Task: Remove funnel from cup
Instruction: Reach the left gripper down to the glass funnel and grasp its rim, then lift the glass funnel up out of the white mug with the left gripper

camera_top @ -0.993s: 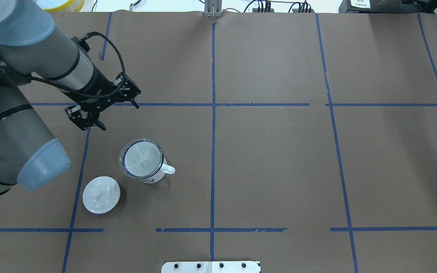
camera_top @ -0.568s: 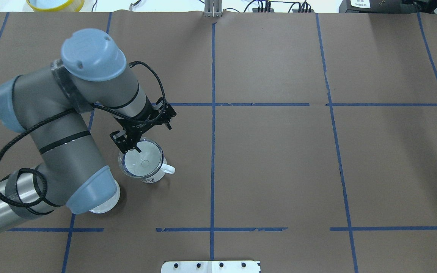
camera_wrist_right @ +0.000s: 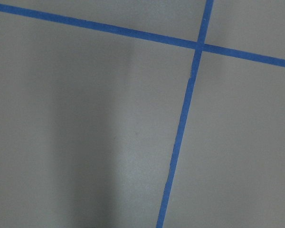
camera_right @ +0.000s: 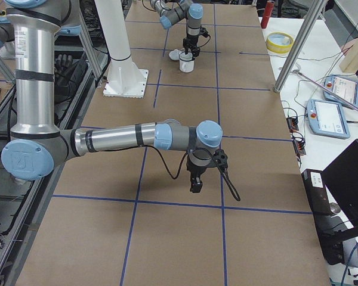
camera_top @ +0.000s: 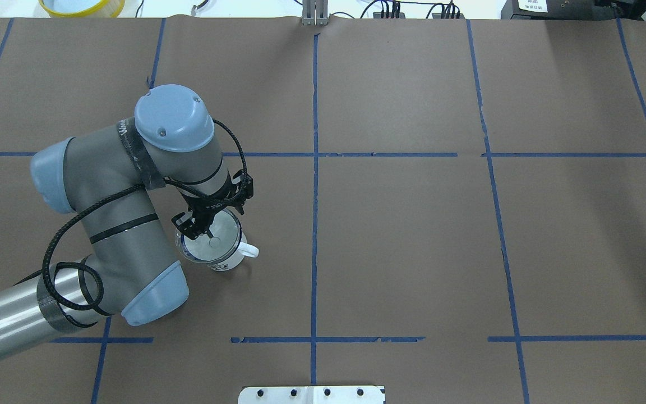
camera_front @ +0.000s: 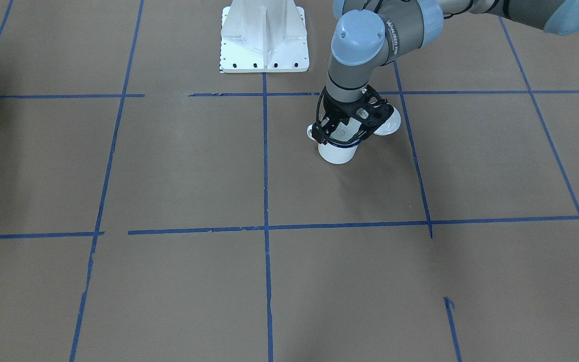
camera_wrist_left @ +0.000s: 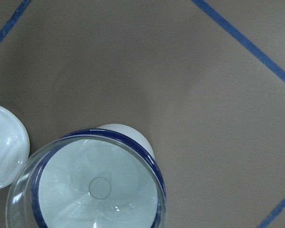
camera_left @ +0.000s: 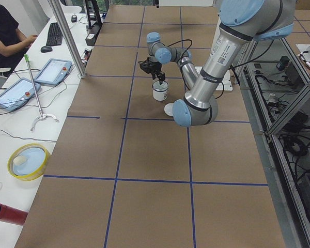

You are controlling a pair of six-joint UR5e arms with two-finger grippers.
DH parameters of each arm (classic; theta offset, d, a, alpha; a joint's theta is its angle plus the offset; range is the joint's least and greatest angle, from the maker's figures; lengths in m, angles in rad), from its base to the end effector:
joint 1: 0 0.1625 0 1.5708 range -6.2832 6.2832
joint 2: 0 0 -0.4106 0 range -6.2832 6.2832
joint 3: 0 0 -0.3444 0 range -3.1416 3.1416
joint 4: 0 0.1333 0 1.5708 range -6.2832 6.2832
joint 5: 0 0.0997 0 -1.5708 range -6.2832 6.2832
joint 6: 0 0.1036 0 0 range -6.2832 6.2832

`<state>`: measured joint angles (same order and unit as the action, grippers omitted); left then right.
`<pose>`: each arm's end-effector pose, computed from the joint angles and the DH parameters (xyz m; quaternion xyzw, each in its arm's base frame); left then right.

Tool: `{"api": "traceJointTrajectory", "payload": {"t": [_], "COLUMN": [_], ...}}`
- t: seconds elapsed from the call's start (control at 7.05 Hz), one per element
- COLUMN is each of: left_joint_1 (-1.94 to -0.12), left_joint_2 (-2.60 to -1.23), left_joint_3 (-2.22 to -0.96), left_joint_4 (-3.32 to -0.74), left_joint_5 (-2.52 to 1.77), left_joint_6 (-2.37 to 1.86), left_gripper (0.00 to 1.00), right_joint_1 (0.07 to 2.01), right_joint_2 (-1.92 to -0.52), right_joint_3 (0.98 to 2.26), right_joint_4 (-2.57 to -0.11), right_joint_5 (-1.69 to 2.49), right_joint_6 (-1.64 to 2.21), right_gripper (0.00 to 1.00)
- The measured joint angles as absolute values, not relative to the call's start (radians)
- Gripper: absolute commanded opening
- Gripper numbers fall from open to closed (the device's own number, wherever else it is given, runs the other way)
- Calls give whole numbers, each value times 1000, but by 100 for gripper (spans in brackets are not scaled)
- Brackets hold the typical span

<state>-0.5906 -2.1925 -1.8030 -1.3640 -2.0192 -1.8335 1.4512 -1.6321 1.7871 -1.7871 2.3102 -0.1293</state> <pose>0.4502 -0.4082 0.2510 -0.1574 0.3402 -0.3182 0.8708 0.0141 -0.4146 0.6017 -0.0268 -0.3613 -0.1047 0.9262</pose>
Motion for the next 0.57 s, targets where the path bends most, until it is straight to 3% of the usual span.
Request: {"api": "traceJointTrajectory", "payload": {"t": [0.14,0.28,0.57], "left_joint_1": [-590,-590,-600], "left_joint_2": [-2193,-2194,-2203], "left_joint_3": [-1802,-1800,-1805], "left_joint_4": [-1364,-1364,-1364], "left_joint_5": [-2017,-2016,-2005], "left_joint_6": [-1833,-1832,-1830], "left_gripper": [8,0,0], "right_joint_1": [1451,1451,1451], "right_joint_2": [-1632,-1632,-1632], "right_joint_3": [1787,1787,1787], "right_joint_4": [-1787,-1787,-1787], "right_joint_5": [2310,2310,2310], "right_joint_6": [-130,-130,-130], "right_gripper": [100,100,100]}}
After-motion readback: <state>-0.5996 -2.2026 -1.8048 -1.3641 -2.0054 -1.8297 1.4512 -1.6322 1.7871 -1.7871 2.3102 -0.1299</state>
